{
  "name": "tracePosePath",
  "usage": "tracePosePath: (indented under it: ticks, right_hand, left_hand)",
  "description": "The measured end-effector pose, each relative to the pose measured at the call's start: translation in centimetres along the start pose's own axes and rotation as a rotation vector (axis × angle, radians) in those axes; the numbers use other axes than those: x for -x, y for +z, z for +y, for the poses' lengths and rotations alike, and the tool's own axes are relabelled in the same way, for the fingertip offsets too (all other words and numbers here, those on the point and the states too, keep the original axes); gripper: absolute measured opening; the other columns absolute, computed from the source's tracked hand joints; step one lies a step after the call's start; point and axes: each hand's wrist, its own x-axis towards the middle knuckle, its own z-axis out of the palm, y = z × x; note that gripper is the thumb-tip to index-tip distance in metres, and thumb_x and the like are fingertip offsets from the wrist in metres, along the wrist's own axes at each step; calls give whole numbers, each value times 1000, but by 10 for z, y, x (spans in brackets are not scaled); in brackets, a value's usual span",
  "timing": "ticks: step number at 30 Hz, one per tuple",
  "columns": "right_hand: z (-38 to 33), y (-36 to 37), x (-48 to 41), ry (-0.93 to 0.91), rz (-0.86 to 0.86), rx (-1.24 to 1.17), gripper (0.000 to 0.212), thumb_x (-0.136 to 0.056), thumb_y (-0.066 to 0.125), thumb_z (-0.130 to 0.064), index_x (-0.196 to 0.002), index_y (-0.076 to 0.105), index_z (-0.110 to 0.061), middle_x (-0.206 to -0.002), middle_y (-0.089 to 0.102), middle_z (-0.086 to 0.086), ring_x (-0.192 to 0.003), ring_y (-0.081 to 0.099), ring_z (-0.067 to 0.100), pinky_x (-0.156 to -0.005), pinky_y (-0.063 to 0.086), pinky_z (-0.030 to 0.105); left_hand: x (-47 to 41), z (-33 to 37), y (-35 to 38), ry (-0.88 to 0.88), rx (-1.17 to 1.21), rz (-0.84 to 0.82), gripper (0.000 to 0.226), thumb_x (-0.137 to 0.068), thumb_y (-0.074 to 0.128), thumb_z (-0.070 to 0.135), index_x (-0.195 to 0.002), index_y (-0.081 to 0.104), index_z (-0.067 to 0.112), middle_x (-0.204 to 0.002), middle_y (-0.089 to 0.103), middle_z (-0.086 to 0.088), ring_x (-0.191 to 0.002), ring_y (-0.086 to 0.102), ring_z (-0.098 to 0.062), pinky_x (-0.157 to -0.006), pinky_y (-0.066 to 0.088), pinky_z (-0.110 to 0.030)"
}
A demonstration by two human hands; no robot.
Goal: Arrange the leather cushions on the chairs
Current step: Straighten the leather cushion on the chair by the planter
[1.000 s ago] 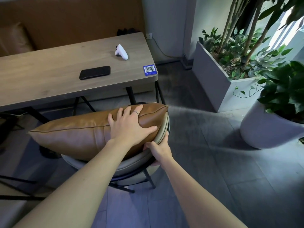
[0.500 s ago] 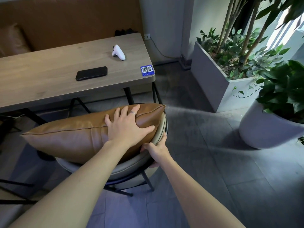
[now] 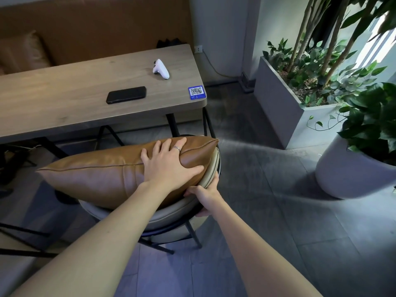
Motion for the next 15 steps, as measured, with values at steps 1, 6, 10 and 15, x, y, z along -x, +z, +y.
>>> tracePosePath:
  ticks: [1, 6, 10, 15]
  right_hand:
    - [-1, -3, 1, 7, -20, 14, 132, -74, 81, -26, -156, -20, -50, -162, 31, 11, -126, 53, 44, -77, 65, 49]
    - [-11, -15, 9, 65, -105, 160, 128, -81, 84, -39, -161, -15, -36, -165, 31, 18, -127, 58, 44, -99, 57, 50]
    - [-30, -25, 35, -39, -38, 615, 79, -83, 72, -52, -149, 45, -16, -149, 53, 9, -129, 56, 37, -105, 50, 46]
    - [-74, -11, 84, -145, 34, 1090, 57, -86, 56, -45, -138, 58, -22, -138, 63, 3, -126, 58, 33, -95, 43, 44]
  left_hand:
    - [0, 0, -2, 3, -6, -17, 95, -80, 51, 84, -160, 21, 41, -170, 24, -1, -157, 15, -29, -122, 7, -61]
    - [1, -5, -25, 40, -54, -156, 100, -79, 56, 82, -161, 13, 43, -171, 20, -2, -157, 15, -29, -121, 13, -58]
    - [19, -12, -55, 82, -68, -190, 86, -88, 59, 66, -160, 20, 40, -168, 29, 1, -153, 27, -24, -117, 25, -51]
    - [45, -32, -99, 52, -78, -226, 57, -96, 55, 50, -150, 45, 36, -152, 53, 1, -137, 50, -27, -110, 34, -45]
